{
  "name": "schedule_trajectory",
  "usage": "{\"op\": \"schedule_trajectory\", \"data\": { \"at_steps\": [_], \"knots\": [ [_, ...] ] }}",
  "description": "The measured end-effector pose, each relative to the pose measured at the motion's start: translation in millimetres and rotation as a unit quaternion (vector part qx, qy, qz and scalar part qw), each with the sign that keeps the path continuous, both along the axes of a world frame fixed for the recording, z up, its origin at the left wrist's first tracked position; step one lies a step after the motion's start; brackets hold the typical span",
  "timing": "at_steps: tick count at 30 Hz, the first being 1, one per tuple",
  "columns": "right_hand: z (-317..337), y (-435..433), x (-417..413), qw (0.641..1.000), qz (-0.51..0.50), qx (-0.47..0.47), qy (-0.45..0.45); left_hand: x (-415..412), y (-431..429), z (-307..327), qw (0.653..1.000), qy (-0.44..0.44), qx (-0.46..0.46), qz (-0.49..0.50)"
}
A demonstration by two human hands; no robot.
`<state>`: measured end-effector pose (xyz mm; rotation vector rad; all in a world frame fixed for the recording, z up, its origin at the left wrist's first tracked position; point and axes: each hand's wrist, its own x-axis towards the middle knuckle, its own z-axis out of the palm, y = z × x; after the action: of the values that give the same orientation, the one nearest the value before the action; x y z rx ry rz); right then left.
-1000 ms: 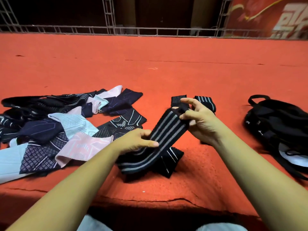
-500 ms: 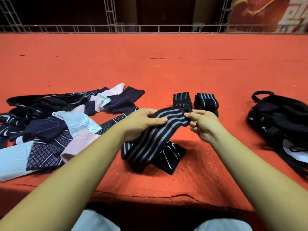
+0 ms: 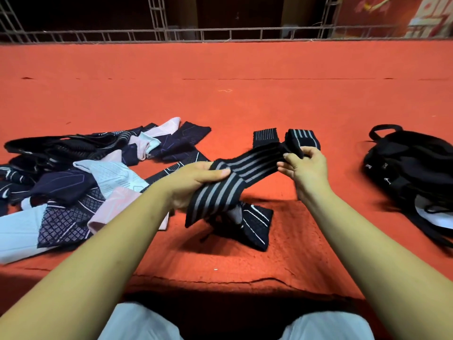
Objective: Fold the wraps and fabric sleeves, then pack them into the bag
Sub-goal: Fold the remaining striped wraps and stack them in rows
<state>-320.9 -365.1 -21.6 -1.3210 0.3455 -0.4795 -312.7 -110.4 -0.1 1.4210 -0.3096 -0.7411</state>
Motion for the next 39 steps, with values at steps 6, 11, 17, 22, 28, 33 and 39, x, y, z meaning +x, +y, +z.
{"op": "schedule_trajectory", "data": {
  "at_steps": [6,11,17,22,28,33,39],
  "knots": [
    [4.3,7.0,-1.0,0.999,0.007,0.002,-0.037,-12.6,-0.2,-16.1,0.996,0.083,0.021,0.04],
    [-2.1,12.1,1.1,0.999,0.016,-0.022,-0.023,-18.3,0.7,6.7,0.992,0.098,-0.074,0.014],
    [-16.0,17.1,2.7,1.0,0.022,-0.009,0.0,-23.7,-5.3,30.9,0.989,0.081,-0.111,0.049],
    [-14.2,26.1,-6.1,0.997,0.063,-0.034,-0.008,-14.2,-8.4,34.4,0.98,0.097,-0.157,0.069],
    [-17.1,56.1,-35.8,0.956,0.188,-0.226,-0.021,-10.9,-19.4,-16.1,0.991,0.025,-0.031,0.127],
    [-21.8,59.8,-45.2,0.939,0.339,-0.006,0.059,-10.4,-16.0,-25.3,0.987,-0.002,-0.016,0.162],
    [-32.4,69.0,-49.0,0.924,0.375,0.021,0.07,-14.1,-26.0,-31.0,0.978,-0.1,0.035,0.179]
  ]
}}
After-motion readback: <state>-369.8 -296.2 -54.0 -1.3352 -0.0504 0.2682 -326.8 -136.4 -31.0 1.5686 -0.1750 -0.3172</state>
